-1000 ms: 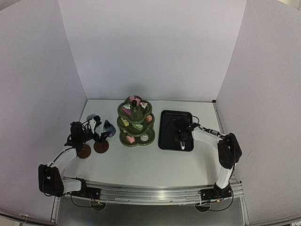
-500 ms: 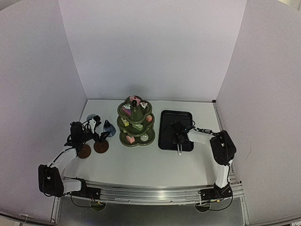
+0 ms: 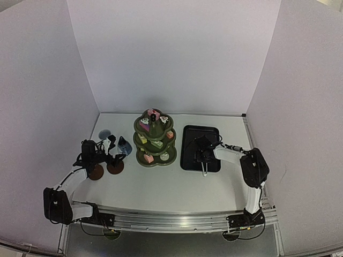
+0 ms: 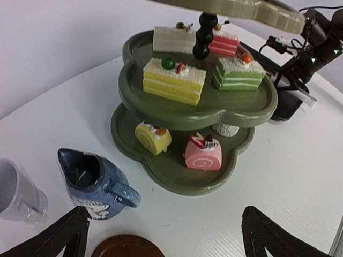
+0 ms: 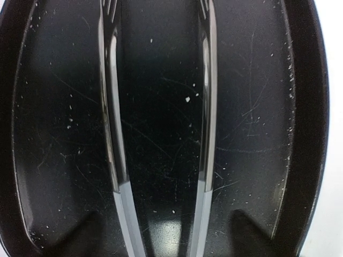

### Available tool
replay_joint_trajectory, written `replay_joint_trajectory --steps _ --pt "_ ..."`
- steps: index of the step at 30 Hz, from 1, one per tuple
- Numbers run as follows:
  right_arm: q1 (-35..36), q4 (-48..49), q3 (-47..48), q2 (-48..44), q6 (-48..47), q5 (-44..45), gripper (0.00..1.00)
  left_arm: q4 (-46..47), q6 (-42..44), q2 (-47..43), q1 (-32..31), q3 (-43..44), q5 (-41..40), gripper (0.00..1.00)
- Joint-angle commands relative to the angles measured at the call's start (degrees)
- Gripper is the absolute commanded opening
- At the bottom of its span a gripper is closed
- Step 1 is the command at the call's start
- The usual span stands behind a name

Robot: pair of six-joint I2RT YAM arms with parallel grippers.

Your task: Serve the afternoon tea

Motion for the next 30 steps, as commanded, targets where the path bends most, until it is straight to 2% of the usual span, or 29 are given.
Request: replay_joint_trajectory --steps 1,5,10,13,18,21,24,30 --pt "-0.2 -2.86 3.13 -4.11 -1.81 1.73 0.94 -11.12 3.39 -1.85 0.35 3.64 -2.99 1.0" --pt "-0.2 -3.36 4.11 -7.46 -2.81 1.69 0.94 -21.17 6.03 -1.77 0.39 6.84 -5.5 1.0" --pt "-0.2 -3.41 4.17 -12.97 -2.99 -0.59 0.95 -39.17 9.38 0.72 0.33 14.53 -11.84 1.0" --pt "-0.2 -3.43 4.26 -15.14 -2.86 -2.83 0.94 -51.78 12.75 6.26 0.26 20.03 -18.45 0.99" --pt "-0.13 -3.41 4.3 -18.4 -1.57 -7.61 0.93 -64.15 10.91 20.12 0.26 29.93 -29.96 0.95" --pt "0.0 -3.43 4.36 -19.99 -0.2 -9.35 0.93 -64.1 6.35 26.88 0.24 34.55 -37.52 0.96" --pt "0.64 -3.43 4.56 -21.47 1.43 -10.17 0.93 -61.78 1.67 31.41 0.28 37.28 -39.17 0.98" --pt "2.53 -4.35 6.86 -22.81 2.22 -11.38 0.93 -50.19 -3.56 37.77 0.28 36.15 -41.98 0.83"
